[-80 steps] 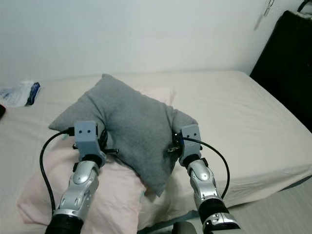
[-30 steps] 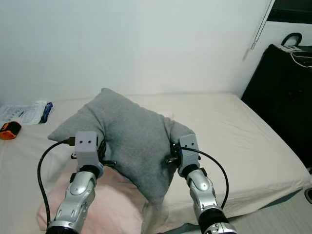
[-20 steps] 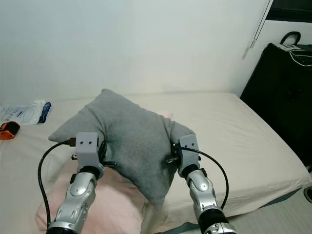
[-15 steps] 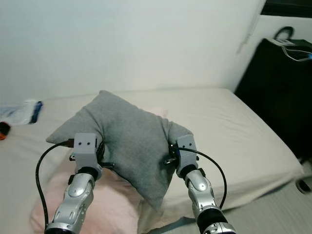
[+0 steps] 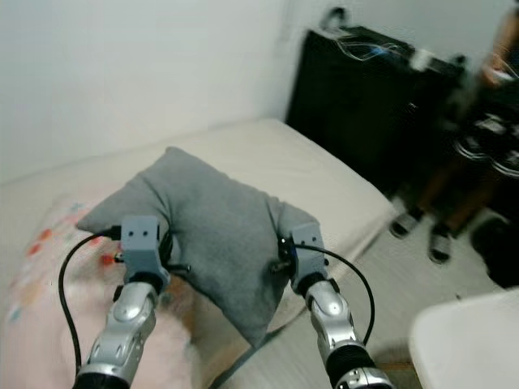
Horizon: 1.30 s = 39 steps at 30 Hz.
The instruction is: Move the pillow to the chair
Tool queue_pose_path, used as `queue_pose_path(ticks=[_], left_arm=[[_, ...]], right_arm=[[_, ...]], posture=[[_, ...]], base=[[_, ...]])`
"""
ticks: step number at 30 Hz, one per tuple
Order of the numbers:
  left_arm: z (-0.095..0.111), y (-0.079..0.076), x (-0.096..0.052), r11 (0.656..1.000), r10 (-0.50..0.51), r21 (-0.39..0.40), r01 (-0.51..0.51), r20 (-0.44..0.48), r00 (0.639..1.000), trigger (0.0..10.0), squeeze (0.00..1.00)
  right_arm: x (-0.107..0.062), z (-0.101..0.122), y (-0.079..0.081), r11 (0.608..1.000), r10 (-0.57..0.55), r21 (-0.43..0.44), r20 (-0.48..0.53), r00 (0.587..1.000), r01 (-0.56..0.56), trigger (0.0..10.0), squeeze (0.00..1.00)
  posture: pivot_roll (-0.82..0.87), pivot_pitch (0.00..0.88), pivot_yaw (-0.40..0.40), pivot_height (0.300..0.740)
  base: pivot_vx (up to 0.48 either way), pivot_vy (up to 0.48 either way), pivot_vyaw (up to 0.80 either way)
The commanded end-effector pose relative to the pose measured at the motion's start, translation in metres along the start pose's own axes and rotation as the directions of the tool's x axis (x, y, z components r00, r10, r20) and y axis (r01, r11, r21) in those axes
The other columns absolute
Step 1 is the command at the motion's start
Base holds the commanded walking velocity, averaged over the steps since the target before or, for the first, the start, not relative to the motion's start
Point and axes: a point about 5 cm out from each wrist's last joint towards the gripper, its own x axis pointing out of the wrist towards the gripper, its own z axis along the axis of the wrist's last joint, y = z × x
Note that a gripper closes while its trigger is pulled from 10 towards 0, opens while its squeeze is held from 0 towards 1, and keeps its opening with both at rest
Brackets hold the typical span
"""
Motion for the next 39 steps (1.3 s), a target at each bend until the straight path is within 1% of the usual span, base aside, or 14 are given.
queue_pose_path(ticks=[1,17,39], left_arm=[[0.0089,-0.0102,0.0029,0.999,-0.033,-0.008,0.033,0.037,0.999,10.0,0.0],[0.008,-0.0073,0.0035,1.0,-0.011,-0.004,0.012,0.024,1.0,10.0,0.0],[0.0057,-0.0076,0.0035,1.0,-0.018,0.005,0.017,0.009,1.0,10.0,0.0]], right_arm=[[0.0017,0.0032,0.0004,1.0,0.012,-0.013,0.01,1.0,-0.012,10.0,0.0],[0.0033,0.0042,-0.0008,1.0,0.004,-0.018,0.006,1.0,-0.004,10.0,0.0],[0.0034,0.0027,-0.0023,1.0,-0.009,-0.023,-0.007,1.0,0.009,10.0,0.0]], posture=[[0.08,0.0,-0.118,0.74],[0.09,0.0,-0.122,0.74],[0.09,0.0,-0.118,0.74]], base=[[0.0,0.0,-0.8],[0.0,0.0,-0.8],[0.0,0.0,-0.8]])
